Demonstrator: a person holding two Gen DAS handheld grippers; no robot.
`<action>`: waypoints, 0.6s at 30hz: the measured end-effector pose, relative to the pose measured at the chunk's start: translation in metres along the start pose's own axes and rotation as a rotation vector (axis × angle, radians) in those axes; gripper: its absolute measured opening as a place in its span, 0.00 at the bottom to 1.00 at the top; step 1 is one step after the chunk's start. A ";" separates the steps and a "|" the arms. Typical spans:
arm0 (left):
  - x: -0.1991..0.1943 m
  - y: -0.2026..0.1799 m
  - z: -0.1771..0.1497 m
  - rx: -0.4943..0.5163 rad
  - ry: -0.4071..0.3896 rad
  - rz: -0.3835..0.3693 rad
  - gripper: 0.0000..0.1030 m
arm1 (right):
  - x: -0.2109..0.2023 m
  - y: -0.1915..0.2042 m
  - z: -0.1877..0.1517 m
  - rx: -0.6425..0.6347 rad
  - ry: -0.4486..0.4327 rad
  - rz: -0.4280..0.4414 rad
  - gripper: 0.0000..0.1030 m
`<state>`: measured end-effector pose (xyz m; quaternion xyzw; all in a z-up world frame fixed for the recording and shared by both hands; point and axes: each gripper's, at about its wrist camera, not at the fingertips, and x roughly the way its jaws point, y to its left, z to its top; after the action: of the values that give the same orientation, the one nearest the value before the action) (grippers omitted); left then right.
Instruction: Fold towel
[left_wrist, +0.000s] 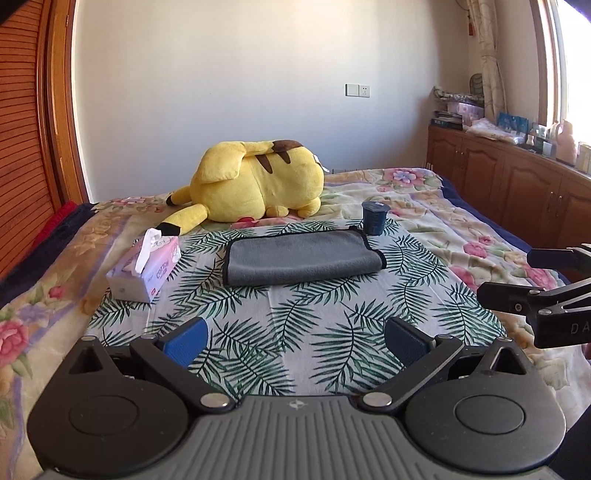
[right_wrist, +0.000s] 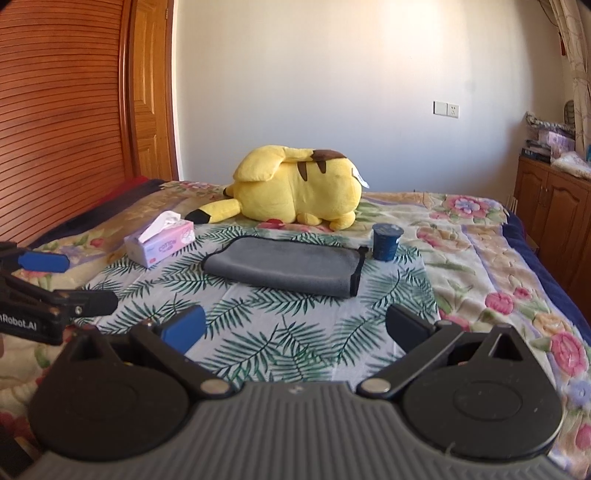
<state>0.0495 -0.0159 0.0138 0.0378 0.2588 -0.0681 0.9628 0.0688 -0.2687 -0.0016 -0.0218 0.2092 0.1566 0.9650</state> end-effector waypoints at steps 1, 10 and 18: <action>-0.002 0.001 -0.003 0.000 -0.004 0.000 0.84 | -0.001 0.001 -0.002 0.003 0.002 0.000 1.00; -0.011 0.000 -0.027 -0.006 0.006 -0.004 0.84 | -0.009 0.008 -0.020 0.015 0.018 -0.005 1.00; -0.012 -0.001 -0.040 0.002 -0.018 0.015 0.84 | -0.007 0.007 -0.033 0.021 0.042 -0.027 1.00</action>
<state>0.0191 -0.0114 -0.0145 0.0403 0.2496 -0.0614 0.9656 0.0477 -0.2673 -0.0285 -0.0176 0.2308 0.1407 0.9626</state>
